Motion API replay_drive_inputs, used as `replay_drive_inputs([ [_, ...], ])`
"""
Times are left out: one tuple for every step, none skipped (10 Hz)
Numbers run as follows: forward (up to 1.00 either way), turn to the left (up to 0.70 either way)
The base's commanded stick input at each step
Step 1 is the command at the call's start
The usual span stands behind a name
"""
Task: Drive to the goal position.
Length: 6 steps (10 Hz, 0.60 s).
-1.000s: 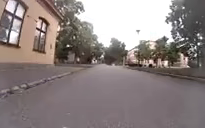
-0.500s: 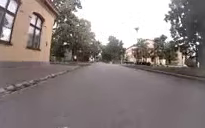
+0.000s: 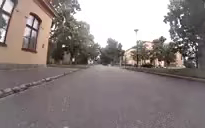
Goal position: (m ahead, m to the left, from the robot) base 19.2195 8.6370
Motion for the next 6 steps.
replay_drive_inputs([
  [0.7,0.0],
  [0.7,0.0],
  [0.7,0.0],
  [0.7,0.0],
  [0.7,0.0],
  [0.7,-0.06],
])
